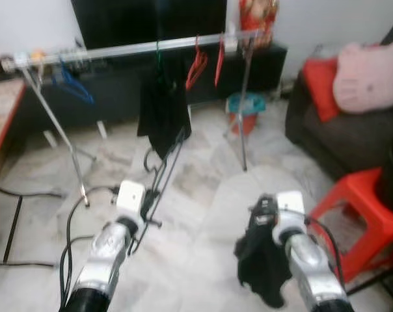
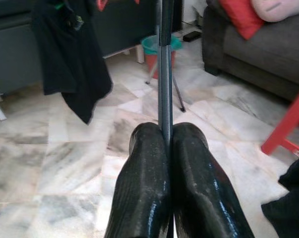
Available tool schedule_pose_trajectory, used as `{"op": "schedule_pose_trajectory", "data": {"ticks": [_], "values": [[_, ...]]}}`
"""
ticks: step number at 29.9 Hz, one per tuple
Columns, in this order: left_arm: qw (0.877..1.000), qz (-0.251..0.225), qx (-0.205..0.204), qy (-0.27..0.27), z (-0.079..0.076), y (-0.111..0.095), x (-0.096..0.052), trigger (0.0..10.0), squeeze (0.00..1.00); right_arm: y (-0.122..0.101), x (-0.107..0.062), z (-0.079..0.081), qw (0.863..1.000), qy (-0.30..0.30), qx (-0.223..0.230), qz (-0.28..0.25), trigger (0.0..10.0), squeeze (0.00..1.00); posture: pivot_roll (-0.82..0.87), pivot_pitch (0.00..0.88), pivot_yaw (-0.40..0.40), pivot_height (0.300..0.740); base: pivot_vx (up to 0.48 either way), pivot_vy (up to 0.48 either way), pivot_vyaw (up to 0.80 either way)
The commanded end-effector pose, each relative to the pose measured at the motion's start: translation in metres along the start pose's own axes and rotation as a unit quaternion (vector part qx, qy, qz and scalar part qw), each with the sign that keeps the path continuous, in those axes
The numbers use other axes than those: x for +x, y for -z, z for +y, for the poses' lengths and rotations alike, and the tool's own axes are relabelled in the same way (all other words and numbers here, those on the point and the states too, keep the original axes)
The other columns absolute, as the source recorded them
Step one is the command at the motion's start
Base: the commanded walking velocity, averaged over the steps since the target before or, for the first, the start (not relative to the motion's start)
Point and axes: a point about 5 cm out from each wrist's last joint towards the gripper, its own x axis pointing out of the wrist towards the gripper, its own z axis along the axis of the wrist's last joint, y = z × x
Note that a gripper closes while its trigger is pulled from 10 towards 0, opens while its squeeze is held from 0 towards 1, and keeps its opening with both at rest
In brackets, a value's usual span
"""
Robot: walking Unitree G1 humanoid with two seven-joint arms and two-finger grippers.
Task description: Hang hanger
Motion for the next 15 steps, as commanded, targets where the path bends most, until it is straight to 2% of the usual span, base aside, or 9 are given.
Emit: {"op": "schedule_pose_trajectory", "data": {"ticks": [1,5,9,10,11,13,14,15], "values": [[0.999,0.019,0.02,0.033,-0.001,-0.001,-0.001,10.0,0.0,-0.013,0.005,0.003,1.0,-0.003,-0.004,-0.022,10.0,0.0,0.03,0.0,0.011,0.74,0.0,0.0,0.0],[0.994,0.05,0.047,0.08,-0.001,0.002,-0.007,10.0,0.0,-0.015,0.008,0.0,1.0,0.007,-0.007,-0.017,10.0,0.0,0.03,0.0,0.01,0.74,0.0,0.0,0.0],[0.984,0.081,0.084,0.131,0.007,0.001,-0.018,10.0,0.0,-0.02,0.012,-0.006,1.0,0.016,-0.012,-0.015,10.0,0.0,0.04,0.0,0.008,0.74,0.0,0.0,0.0],[0.977,0.101,0.105,0.158,0.01,0.0,-0.022,10.0,0.0,-0.022,0.015,-0.01,0.999,0.024,-0.019,-0.009,10.0,0.0,0.04,0.0,0.008,0.74,0.0,0.0,0.0],[0.977,0.101,0.105,0.158,0.01,0.0,-0.022,10.0,0.0,-0.022,0.015,-0.01,0.999,0.024,-0.019,-0.009,10.0,0.0,0.04,0.0,0.008,0.74,0.0,0.0,0.0],[0.969,0.118,0.12,0.18,0.011,0.0,-0.026,10.0,0.0,-0.023,0.017,-0.013,0.999,0.03,-0.025,-0.005,10.0,0.0,0.04,0.0,0.008,0.74,0.0,0.0,0.0],[0.963,0.132,0.126,0.201,0.011,0.001,-0.029,10.0,0.0,-0.024,0.019,-0.016,0.999,0.036,-0.028,0.001,10.0,0.0,0.04,0.0,0.008,0.74,0.0,0.0,0.0],[0.948,0.153,0.151,0.234,0.012,0.004,-0.036,10.0,0.0,-0.025,0.021,-0.02,0.998,0.046,-0.038,0.008,10.0,0.0,0.04,0.0,0.008,0.74,0.0,0.0,0.0]]}}
